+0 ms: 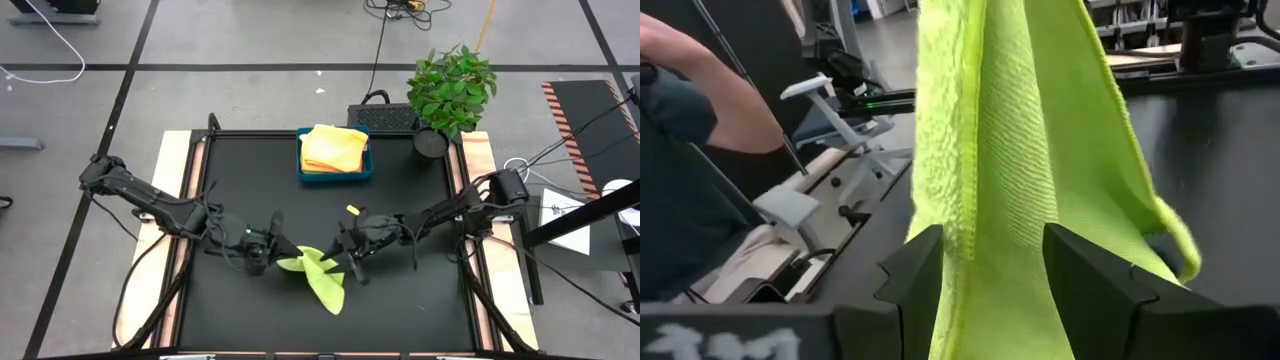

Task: Fold microfiber towels
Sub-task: Fold the green microfiber towel

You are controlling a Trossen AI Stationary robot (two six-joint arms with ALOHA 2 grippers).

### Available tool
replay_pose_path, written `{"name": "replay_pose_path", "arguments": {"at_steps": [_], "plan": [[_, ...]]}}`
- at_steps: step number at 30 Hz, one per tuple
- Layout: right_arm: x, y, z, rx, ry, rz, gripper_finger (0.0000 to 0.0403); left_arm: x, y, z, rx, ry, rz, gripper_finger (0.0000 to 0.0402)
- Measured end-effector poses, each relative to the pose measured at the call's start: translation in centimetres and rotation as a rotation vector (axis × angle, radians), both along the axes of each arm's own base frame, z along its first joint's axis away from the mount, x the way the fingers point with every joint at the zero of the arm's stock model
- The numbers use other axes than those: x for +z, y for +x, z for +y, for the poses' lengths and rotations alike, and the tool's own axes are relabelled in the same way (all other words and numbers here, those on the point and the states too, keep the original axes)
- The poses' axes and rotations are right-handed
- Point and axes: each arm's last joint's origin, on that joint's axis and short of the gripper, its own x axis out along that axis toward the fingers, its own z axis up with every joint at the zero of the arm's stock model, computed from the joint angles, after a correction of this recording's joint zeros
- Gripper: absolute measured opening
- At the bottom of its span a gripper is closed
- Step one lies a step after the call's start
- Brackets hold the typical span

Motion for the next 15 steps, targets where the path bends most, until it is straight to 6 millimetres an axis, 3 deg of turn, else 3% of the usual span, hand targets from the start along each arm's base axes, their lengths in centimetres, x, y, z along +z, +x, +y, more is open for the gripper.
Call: {"name": "replay_pose_path", "arguments": {"at_steps": [7,12,15], "plan": [[-1.0,0.4,0.1,0.019,0.011,0.037,0.0167,0.4,0.0,-0.3,-0.007,0.041,-0.053,0.0003],[-0.6,0.2,0.2,0.084,0.025,0.048,0.0162,1.3,0.2,0.2,0.139,0.121,-0.153,0.0002],[0.1,-0.1,0.0,0.093,0.003,0.042,0.0132,1.6,0.4,0.7,0.217,0.175,-0.184,0.0005]]}}
